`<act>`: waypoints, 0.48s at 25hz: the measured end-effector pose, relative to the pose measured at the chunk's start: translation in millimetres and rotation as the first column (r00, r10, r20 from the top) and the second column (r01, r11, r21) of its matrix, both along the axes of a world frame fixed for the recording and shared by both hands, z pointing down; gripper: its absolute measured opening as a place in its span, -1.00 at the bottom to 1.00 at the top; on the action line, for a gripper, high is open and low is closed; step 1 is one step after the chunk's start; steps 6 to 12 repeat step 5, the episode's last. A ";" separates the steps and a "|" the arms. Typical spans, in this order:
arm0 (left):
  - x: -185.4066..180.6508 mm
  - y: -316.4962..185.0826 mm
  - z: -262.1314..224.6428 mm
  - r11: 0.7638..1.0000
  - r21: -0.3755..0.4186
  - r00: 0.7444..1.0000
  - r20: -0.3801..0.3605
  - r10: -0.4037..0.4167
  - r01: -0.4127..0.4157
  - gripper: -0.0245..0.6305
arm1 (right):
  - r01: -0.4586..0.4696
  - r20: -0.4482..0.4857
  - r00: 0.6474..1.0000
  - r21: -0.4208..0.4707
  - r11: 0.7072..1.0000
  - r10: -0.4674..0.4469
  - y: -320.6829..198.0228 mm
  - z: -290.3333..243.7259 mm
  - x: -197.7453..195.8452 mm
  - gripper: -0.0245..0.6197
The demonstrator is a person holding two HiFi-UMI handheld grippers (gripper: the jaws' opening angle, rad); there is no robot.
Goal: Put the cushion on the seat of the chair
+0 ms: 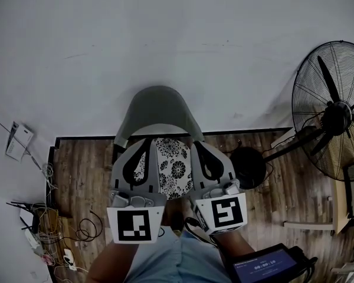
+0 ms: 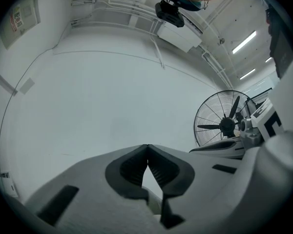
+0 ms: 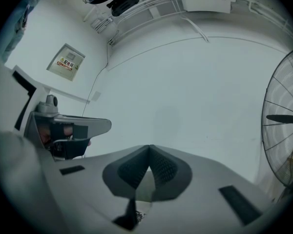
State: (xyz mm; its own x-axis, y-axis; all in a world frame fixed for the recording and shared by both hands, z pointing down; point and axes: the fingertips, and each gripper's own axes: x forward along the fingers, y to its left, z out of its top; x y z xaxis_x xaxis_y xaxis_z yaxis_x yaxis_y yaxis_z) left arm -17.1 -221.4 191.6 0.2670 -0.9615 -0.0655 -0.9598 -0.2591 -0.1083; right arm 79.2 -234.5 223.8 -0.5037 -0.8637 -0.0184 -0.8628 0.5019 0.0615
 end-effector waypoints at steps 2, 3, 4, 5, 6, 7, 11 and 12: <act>0.3 0.0 0.8 1.000 -0.002 1.000 0.002 -0.001 0.001 -0.90 | 0.001 0.002 1.000 0.002 1.000 -0.001 -0.2 0.3 0.1 -0.91; 0.4 0.0 1.2 1.000 -0.002 1.000 0.003 -0.001 0.001 -0.90 | 0.002 0.003 1.000 0.003 1.000 -0.002 -0.1 0.5 0.0 -0.91; 0.5 0.0 1.6 1.000 -0.003 1.000 0.004 -0.001 0.001 -0.90 | 0.002 0.003 1.000 0.003 1.000 -0.002 0.0 0.7 0.0 -0.91; 0.6 0.1 2.0 1.000 -0.003 1.000 0.006 -0.001 0.001 -0.90 | 0.002 0.003 1.000 0.004 1.000 -0.002 0.1 0.9 0.0 -0.91; 0.6 0.1 2.0 1.000 -0.003 1.000 0.006 -0.001 0.001 -0.90 | 0.002 0.003 1.000 0.004 1.000 -0.002 0.1 0.9 0.0 -0.91; 0.6 0.1 2.0 1.000 -0.003 1.000 0.006 -0.001 0.001 -0.90 | 0.002 0.003 1.000 0.004 1.000 -0.002 0.1 0.9 0.0 -0.91; 0.6 0.1 2.0 1.000 -0.003 1.000 0.006 -0.001 0.001 -0.90 | 0.002 0.003 1.000 0.004 1.000 -0.002 0.1 0.9 0.0 -0.91; 0.6 0.1 2.0 1.000 -0.003 1.000 0.006 -0.001 0.001 -0.90 | 0.002 0.003 1.000 0.004 1.000 -0.002 0.1 0.9 0.0 -0.91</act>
